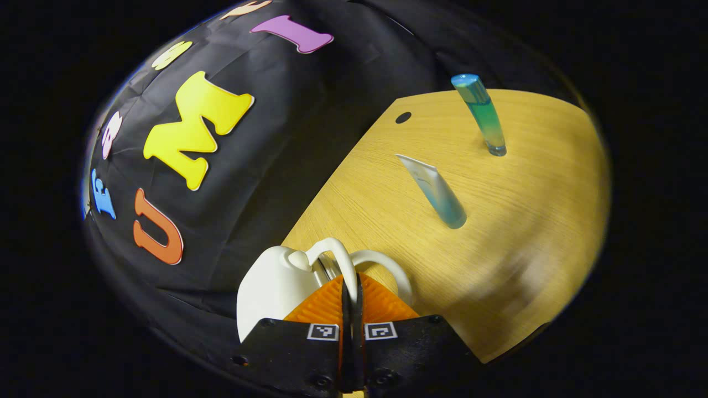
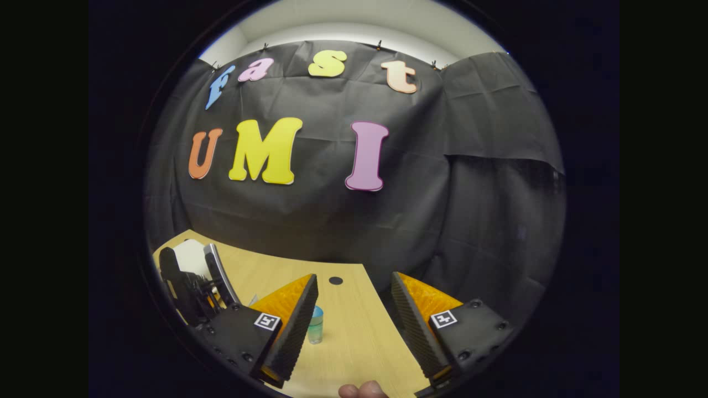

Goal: First open the suitcase, pack the skin care products into it, and then close the suitcase.

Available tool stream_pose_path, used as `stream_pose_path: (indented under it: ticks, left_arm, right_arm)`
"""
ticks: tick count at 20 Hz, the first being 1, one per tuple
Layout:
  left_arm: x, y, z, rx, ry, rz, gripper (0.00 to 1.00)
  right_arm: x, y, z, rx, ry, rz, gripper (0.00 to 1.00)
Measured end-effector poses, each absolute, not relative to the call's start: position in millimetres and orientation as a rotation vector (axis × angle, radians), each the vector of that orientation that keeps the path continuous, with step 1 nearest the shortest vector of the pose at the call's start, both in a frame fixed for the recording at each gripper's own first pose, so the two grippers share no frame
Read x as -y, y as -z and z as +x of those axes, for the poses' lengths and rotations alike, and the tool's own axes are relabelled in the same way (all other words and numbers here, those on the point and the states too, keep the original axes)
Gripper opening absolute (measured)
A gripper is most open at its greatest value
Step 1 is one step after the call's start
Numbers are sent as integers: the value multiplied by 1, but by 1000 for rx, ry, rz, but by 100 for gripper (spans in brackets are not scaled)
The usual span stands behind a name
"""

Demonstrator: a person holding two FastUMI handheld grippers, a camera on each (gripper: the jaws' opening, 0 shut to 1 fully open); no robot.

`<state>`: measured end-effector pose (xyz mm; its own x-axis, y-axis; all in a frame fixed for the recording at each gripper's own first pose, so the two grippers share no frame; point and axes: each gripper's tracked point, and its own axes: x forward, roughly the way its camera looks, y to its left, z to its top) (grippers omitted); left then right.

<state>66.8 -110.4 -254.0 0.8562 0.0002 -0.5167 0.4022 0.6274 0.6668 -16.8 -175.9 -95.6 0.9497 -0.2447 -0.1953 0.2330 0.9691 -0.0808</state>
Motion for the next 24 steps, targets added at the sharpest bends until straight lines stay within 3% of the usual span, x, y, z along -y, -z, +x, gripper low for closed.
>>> stream_pose_path:
  ticks: [9,15,19,24]
  left_arm:
    - [28,104,77,-291,171,445,2]
    - [-150,41,99,-173,61,264,2]
    - [-277,67,111,-192,-51,49,2]
    - [-359,185,105,-315,-89,-62,3]
  right_arm:
    - [76,46,-7,-128,127,-103,80]
    - [0,23,1,-110,35,-100,80]
    - [-36,23,-1,-138,6,-122,80]
    - [-66,35,-5,-190,-22,-198,78]
